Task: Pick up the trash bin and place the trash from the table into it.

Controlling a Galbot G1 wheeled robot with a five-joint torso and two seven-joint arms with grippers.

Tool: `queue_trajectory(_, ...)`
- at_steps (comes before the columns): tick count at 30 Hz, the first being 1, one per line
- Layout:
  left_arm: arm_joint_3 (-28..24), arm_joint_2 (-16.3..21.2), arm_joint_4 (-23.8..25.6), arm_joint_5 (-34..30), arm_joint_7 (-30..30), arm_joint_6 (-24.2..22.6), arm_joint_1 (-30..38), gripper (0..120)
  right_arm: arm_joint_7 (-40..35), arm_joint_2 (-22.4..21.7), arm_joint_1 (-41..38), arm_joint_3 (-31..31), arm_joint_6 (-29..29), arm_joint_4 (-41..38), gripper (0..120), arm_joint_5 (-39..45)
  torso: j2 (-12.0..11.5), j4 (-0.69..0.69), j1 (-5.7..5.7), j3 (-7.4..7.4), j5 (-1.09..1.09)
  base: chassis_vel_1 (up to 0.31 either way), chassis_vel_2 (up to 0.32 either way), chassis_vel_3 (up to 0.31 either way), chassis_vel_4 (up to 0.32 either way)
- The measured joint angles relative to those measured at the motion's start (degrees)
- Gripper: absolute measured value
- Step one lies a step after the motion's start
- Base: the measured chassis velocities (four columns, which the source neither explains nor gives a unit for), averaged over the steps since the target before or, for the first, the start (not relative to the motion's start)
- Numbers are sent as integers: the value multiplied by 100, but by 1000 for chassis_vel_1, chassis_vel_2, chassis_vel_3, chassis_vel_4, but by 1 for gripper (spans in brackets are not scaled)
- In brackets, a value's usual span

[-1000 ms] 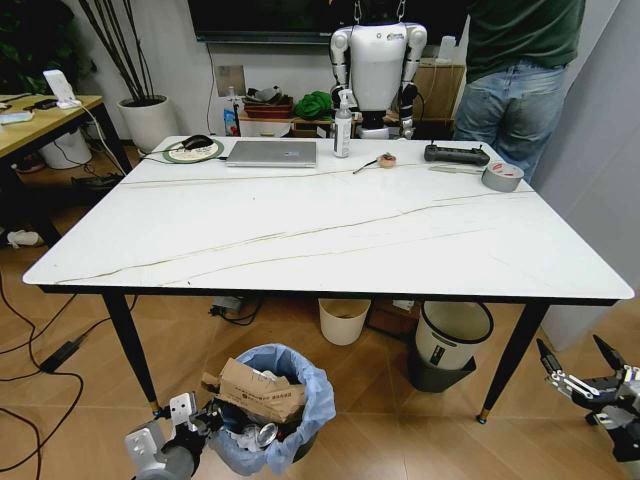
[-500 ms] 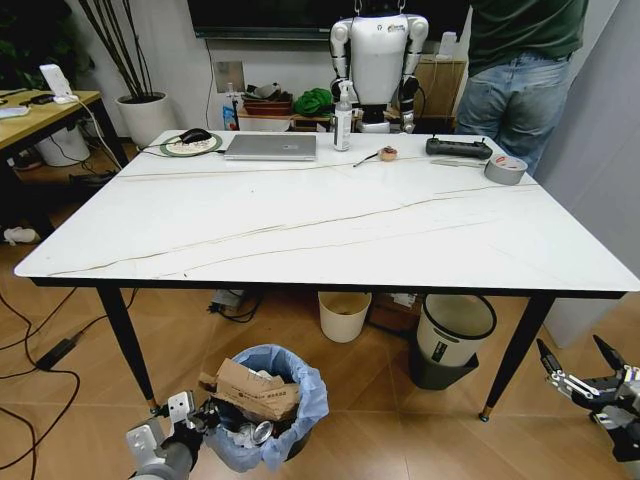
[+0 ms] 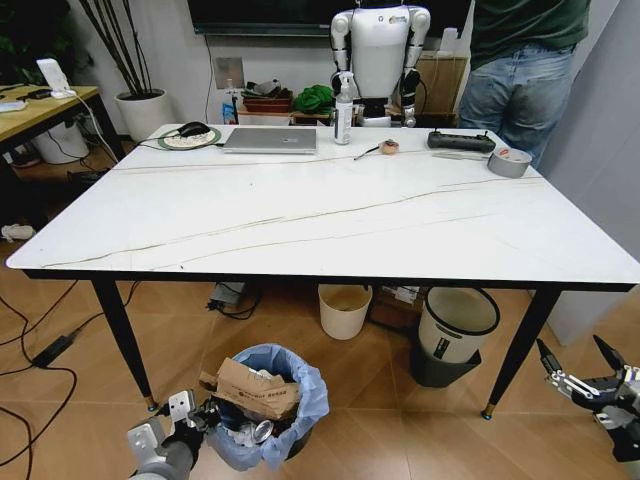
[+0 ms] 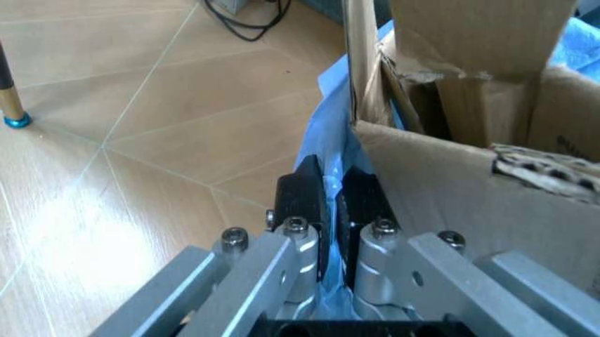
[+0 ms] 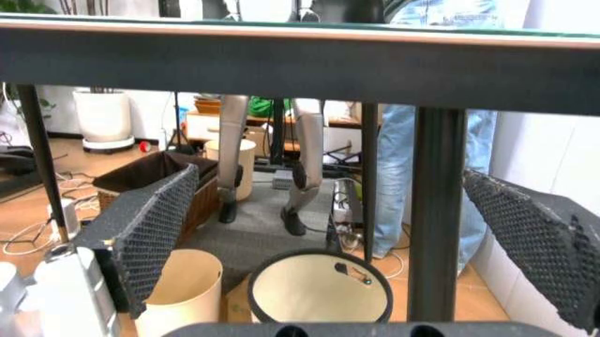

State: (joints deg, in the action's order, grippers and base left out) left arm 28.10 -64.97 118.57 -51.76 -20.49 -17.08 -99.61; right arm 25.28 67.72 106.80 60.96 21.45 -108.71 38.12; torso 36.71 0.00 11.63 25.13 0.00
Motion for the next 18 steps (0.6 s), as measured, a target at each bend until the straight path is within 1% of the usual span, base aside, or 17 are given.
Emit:
queue_trajectory(1, 0, 0, 0, 0, 0, 0, 0, 0, 0, 0, 0, 0, 0, 0, 100, 0, 0, 0, 0, 0, 0, 0, 0, 0, 0)
queue_trajectory(7, 2, 9, -12, 2, 2, 0, 16, 0, 0, 0, 0, 0, 0, 0, 100, 0, -165, 0, -65, -99, 0, 0, 0, 0, 0)
queue_trajectory(11, 2, 12, -19, 2, 2, -1, 33, 0, 0, 0, 0, 0, 0, 0, 100, 0, -204, 0, -81, -124, 0, 0, 0, 0, 0)
queue_trajectory(12, 1, 16, -23, 2, 2, -2, 50, 0, 0, 0, 0, 0, 0, 0, 100, 0, -268, 0, -107, -159, 0, 0, 0, 0, 0)
queue_trajectory(18, 0, 40, -99, -1, 2, -3, 104, 0, 0, 0, 0, 0, 0, 0, 100, 0, -413, 0, -162, -252, 0, 0, 0, 0, 0)
